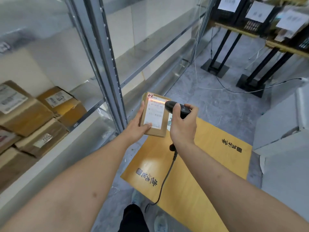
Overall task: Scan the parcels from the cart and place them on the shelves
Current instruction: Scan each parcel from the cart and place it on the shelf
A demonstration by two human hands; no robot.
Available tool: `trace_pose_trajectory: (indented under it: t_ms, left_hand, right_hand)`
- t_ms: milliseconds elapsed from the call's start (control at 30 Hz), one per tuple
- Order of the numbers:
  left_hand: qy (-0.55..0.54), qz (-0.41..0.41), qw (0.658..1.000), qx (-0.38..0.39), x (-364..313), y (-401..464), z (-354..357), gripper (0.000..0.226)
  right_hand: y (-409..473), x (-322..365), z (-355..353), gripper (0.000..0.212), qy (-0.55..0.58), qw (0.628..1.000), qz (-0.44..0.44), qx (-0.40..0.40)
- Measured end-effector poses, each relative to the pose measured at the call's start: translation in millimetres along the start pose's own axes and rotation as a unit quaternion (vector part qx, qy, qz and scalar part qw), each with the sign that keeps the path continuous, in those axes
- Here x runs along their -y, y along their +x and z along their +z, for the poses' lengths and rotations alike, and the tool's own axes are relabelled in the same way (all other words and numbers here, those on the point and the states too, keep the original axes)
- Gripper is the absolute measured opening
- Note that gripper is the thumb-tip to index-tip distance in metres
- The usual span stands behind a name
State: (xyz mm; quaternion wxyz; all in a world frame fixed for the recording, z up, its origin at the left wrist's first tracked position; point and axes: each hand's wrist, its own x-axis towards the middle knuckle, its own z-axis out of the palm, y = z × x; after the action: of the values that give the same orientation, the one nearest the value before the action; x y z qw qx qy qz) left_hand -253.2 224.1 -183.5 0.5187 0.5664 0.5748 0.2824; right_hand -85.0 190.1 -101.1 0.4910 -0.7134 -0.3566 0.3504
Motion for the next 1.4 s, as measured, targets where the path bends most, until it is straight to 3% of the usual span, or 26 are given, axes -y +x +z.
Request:
trace_pose_trajectory:
  t_ms: [333, 567, 1067, 1400]
  left_hand:
    - [-0.057, 0.014, 0.99, -0.128, -19.9, -93.4, -23.9, 0.098]
    - [-0.032, -0.021, 0.974, -0.222, -32.1, -135.9, -70.7, 0.094]
    - [-0.134, -0.066, 0.942, -0.302, 0.0, -105.1, -200.0, 0.089]
    - [-0.181, -0.131, 0.908, -0.354, 23.8, -68.6, -222.8, 0.085]
  right_hand:
    - [-65.7, 35.2, -8.9, 0.029, 0.007, 0.989, -0.089, 0.114]
    - [-96.0, 61.1, 20.7, 0.028, 0.023, 0.975, -0.135, 0.174]
    - [-124.4, 89.8, 161.8, 0.029, -0.004, 0.968, -0.146, 0.205]
    - [-99.7, 84.6, 215.4, 0.028, -0.032, 0.965, -0.129, 0.228]
